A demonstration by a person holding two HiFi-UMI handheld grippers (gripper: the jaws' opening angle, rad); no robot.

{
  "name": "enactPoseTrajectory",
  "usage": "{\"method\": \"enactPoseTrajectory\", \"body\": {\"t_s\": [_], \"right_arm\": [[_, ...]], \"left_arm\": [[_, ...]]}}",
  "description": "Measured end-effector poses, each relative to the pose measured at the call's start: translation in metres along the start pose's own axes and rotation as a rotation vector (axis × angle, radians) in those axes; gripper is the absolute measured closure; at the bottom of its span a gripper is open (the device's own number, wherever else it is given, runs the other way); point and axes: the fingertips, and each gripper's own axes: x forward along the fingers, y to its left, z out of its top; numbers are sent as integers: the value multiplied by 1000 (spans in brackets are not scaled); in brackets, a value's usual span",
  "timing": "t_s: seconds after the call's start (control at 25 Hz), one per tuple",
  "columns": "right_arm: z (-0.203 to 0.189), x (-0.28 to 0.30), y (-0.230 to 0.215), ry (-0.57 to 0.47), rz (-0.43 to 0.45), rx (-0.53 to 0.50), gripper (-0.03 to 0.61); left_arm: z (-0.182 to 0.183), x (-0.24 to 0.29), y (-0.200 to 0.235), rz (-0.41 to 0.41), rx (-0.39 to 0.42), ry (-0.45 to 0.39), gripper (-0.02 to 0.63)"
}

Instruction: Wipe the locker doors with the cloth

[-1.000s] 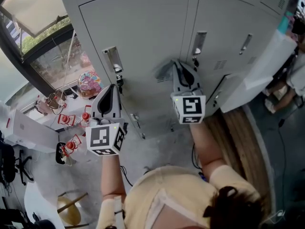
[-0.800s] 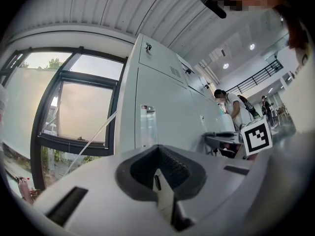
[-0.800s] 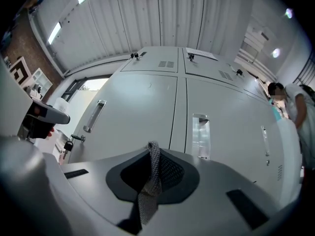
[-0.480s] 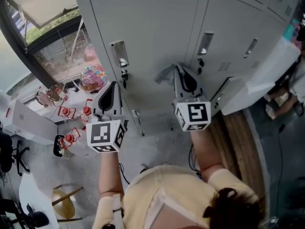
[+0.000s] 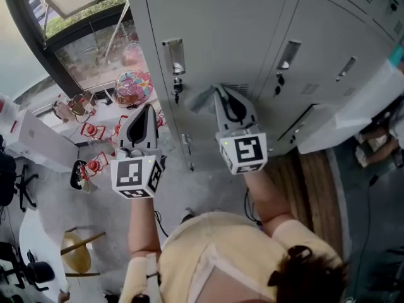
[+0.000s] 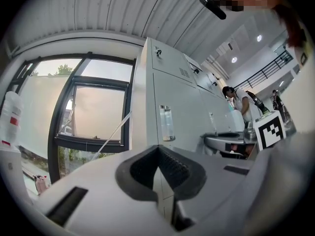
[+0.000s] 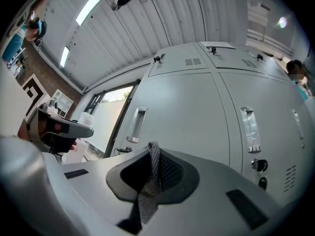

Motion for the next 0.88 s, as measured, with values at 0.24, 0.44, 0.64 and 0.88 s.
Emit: {"method": "enactPoseTrajectory", "body": {"t_s": [0.24, 0.44, 0.64, 0.88], "right_arm": [[-12, 13, 30, 23, 61, -16, 559], [-27, 24, 48, 54, 94, -28, 558], [-36, 36, 59, 46, 99, -38, 559], [-42, 42, 61, 50, 96, -60, 559]], "left_arm": [[-10, -19, 16, 50, 1, 22, 629], [-15, -30, 26, 81, -4, 36, 629], [-22, -35, 31, 103, -8, 56, 628], [-30, -34, 34, 110, -12, 73, 628]]}}
